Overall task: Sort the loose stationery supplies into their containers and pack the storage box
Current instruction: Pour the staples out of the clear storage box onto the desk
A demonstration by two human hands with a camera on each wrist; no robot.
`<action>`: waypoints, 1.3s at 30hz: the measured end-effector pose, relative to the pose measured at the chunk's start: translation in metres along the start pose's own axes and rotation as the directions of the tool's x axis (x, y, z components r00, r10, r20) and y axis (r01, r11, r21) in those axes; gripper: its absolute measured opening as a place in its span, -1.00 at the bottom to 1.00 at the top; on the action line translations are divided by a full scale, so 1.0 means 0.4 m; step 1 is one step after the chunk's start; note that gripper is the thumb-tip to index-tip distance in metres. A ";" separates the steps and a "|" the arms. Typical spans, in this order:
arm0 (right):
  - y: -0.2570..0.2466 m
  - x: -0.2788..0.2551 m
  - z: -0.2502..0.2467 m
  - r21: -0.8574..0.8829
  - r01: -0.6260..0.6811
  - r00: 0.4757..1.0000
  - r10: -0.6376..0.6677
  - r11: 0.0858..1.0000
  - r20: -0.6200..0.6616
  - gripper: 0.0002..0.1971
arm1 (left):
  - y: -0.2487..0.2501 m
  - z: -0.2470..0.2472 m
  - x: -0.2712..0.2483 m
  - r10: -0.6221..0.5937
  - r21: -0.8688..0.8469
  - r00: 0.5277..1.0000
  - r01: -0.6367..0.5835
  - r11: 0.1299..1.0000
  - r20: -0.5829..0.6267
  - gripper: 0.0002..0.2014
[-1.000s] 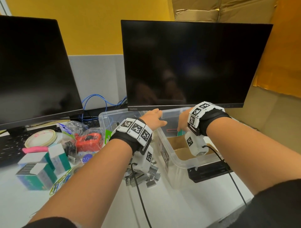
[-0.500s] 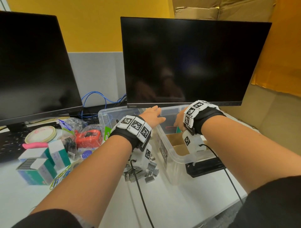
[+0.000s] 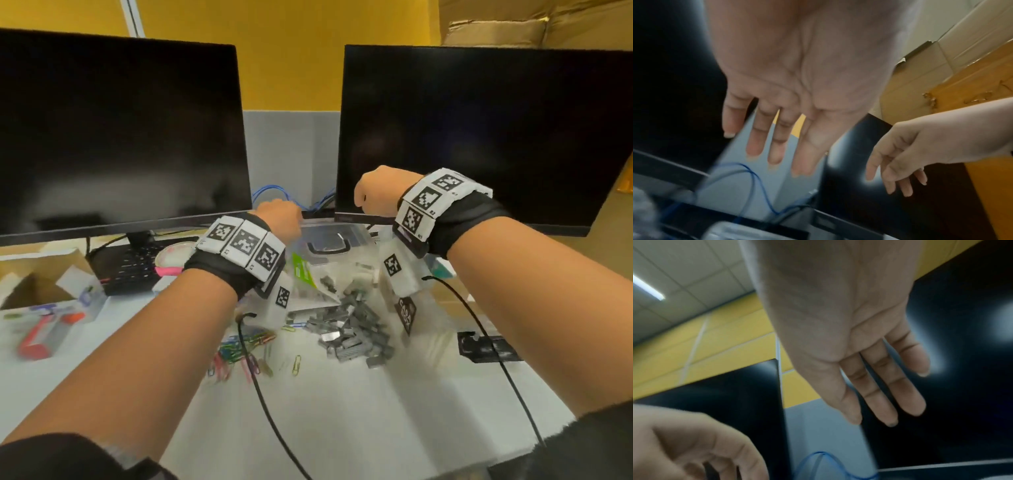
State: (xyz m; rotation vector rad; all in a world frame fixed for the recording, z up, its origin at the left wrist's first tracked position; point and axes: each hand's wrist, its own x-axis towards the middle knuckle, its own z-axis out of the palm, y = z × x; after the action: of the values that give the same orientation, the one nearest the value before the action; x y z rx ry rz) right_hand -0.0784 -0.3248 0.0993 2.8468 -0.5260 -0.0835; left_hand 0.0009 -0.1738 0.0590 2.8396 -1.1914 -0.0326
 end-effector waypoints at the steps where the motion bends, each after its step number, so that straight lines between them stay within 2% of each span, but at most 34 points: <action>1: -0.042 0.003 -0.011 0.011 0.052 0.998 -0.052 0.999 -0.044 -0.70 | -0.048 0.001 -0.025 -0.052 0.008 0.998 0.052 0.999 -0.019 -0.66; 5: -0.214 0.002 -0.026 0.186 0.281 0.952 -0.249 0.942 -0.180 -0.71 | -0.212 0.025 -0.127 -0.206 0.029 0.979 0.205 0.978 0.003 -0.66; 8: -0.349 -0.011 -0.004 0.279 0.439 0.898 -0.405 0.854 -0.176 -0.73 | -0.302 0.054 -0.198 -0.272 -0.031 0.961 0.274 0.961 0.041 -0.63; 12: -0.480 -0.012 0.054 0.303 0.530 0.848 -0.506 0.792 -0.160 -0.74 | -0.371 0.099 -0.242 -0.331 -0.072 0.940 0.337 0.939 0.087 -0.55; 16: -0.555 -0.004 0.109 0.337 0.524 0.849 -0.514 0.782 -0.125 -0.67 | -0.389 0.129 -0.265 -0.342 -0.130 0.933 0.355 0.926 0.114 -0.50; 20: -0.591 -0.009 0.142 0.374 0.511 0.855 -0.502 0.774 -0.131 -0.61 | -0.405 0.156 -0.268 -0.374 -0.204 0.906 0.412 0.888 0.200 -0.63; 23: -0.605 -0.015 0.148 0.390 0.505 0.859 -0.490 0.770 -0.145 -0.61 | -0.413 0.164 -0.269 -0.402 -0.267 0.898 0.437 0.859 0.178 -0.75; 29: -0.629 -0.014 0.139 0.390 0.491 0.860 -0.504 0.779 -0.075 -0.62 | -0.422 0.174 -0.270 -0.422 -0.431 0.887 0.460 0.776 0.186 -0.78; 33: -0.633 -0.012 0.142 0.414 0.494 0.860 -0.499 0.764 -0.106 -0.68 | -0.429 0.174 -0.279 -0.428 -0.496 0.881 0.468 0.731 0.200 -0.81; 39: -0.561 -0.012 0.088 0.494 0.475 0.877 -0.440 0.728 -0.193 -0.72 | -0.412 0.156 -0.268 -0.448 -0.591 0.890 0.408 0.696 0.086 -0.90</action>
State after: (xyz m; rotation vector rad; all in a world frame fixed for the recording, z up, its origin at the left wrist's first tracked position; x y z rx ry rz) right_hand -0.0091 -0.1278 0.0093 3.4440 0.2402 0.0815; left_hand 0.0406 0.0148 -0.0145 2.4328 -0.3597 -0.2839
